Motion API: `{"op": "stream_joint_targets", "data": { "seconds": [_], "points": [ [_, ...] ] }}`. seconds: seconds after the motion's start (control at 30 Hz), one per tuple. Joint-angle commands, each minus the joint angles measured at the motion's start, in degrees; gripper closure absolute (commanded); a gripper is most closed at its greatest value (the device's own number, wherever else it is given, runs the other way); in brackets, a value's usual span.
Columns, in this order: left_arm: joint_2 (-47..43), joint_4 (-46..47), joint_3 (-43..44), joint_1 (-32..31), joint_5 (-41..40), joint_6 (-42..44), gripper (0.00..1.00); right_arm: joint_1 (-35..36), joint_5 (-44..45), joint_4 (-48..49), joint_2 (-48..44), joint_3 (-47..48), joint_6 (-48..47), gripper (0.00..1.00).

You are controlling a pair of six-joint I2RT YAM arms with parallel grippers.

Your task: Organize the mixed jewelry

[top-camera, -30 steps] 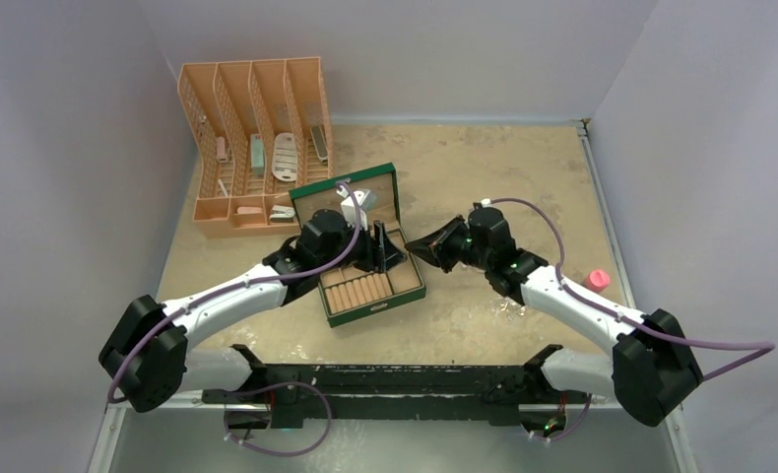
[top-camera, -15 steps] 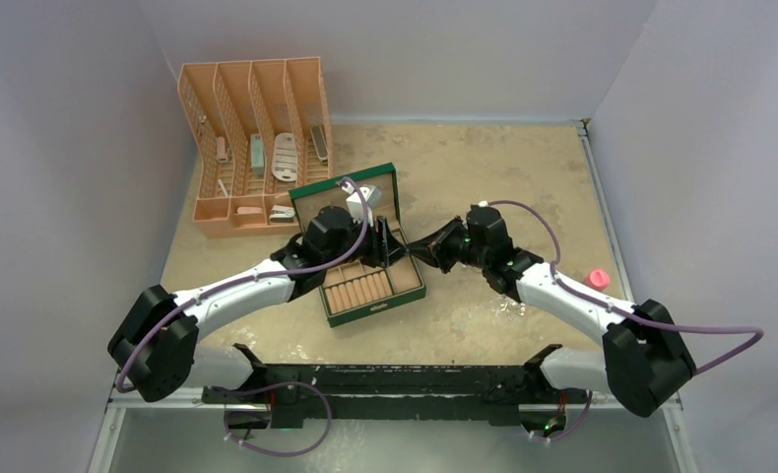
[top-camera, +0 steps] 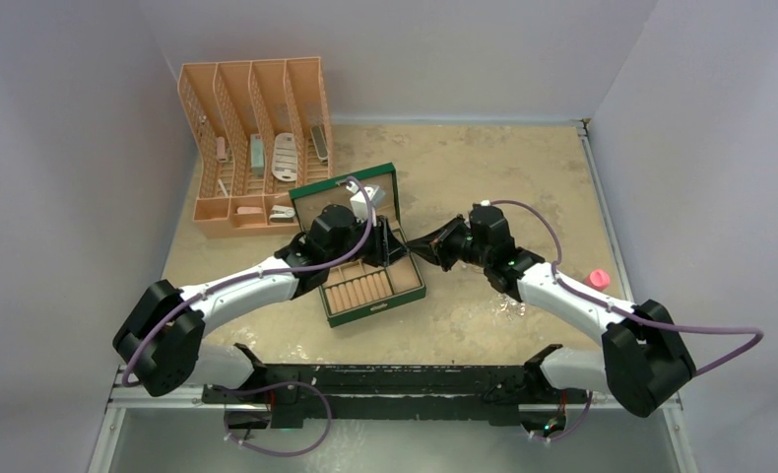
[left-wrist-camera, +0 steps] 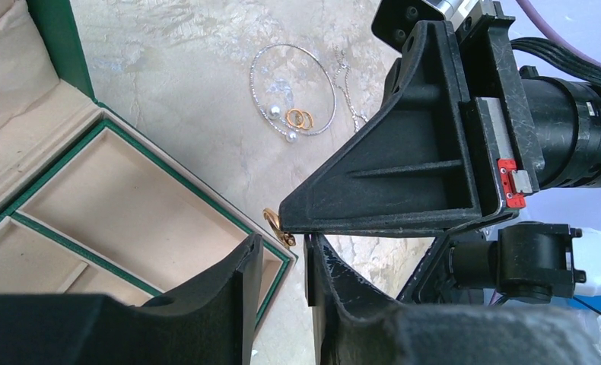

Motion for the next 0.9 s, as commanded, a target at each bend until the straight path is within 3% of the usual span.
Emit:
{"op": "stream_joint_targets", "data": {
  "seconds": [0.0,0.43,0.57,0.77,0.87],
  "points": [
    [0.5,3.9,2.0,-0.2,0.7,2.1,0.75,-0.1,-2.5,2.6,-0.9,-1.0,1.1,1.00],
    [0.8,3.6,2.1,-0.2,-0.6,3.3,1.00,-0.2,-4.0,3.9,-0.2,-1.7,1.3,1.00],
    [0.1,3.0,2.2,-0.2,-0.7,3.8,1.00,-0.2,-3.5,3.8,-0.4,-2.0,0.9,1.00],
    [-1.2,-6.8,5.2,-0.2,-0.5,3.2,1.00,-0.4,-0.2,0.2,-3.5,-1.6,-1.6,0.62],
    [-2.5,-15.4,7.0,0.0,0.8,2.5,1.00,-0.5,1.4,-1.8,-6.1,-1.8,-3.5,0.49]
  ]
}}
